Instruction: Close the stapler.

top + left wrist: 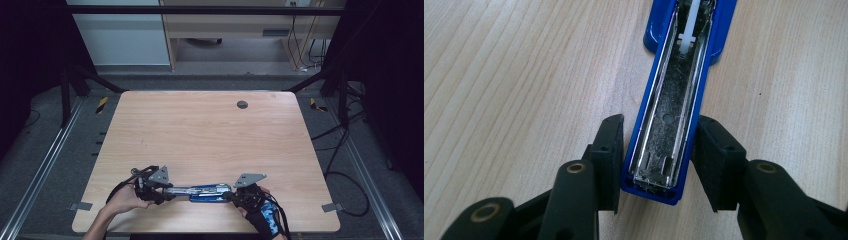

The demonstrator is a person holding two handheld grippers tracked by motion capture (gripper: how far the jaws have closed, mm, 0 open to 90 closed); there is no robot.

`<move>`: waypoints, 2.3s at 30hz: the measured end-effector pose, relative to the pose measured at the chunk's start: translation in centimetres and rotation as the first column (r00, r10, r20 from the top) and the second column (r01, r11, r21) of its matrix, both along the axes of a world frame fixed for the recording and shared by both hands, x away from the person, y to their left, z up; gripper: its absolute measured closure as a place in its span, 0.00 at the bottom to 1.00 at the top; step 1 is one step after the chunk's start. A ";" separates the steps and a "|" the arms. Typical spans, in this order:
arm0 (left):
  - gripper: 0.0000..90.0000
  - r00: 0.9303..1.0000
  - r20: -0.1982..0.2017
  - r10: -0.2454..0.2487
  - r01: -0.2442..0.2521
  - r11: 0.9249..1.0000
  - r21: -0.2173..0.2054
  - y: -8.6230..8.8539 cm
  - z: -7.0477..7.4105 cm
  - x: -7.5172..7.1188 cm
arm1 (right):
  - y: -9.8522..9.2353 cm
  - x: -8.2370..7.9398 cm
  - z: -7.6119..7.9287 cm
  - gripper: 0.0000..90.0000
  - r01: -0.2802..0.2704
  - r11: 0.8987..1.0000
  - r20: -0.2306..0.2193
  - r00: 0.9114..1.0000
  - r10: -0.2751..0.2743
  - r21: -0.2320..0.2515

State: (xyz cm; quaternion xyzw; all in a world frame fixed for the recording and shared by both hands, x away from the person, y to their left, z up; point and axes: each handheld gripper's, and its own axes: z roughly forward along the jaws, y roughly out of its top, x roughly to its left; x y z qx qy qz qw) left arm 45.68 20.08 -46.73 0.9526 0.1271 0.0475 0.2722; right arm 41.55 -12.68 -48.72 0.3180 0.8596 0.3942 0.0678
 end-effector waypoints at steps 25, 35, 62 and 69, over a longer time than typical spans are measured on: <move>0.67 0.999 -0.017 -0.039 0.040 0.999 0.023 -0.2 1.0 0.2 | 0.1 0.0 0.0 1.00 -0.003 1.000 0.000 1.000 0.003 -0.001; 0.67 0.998 -0.024 -0.061 0.062 0.997 0.042 -0.4 1.7 0.4 | 0.1 0.0 0.0 1.00 -0.006 1.000 0.000 1.000 0.006 -0.001; 0.68 0.997 -0.015 -0.080 0.080 0.994 0.067 -1.4 4.0 0.3 | 0.2 0.1 0.0 1.00 -0.014 1.000 0.005 1.000 0.014 -0.008; 0.69 0.996 -0.004 -0.085 0.085 0.995 0.058 -1.6 4.6 0.2 | 0.2 0.1 0.0 1.00 -0.015 1.000 0.005 1.000 0.015 -0.008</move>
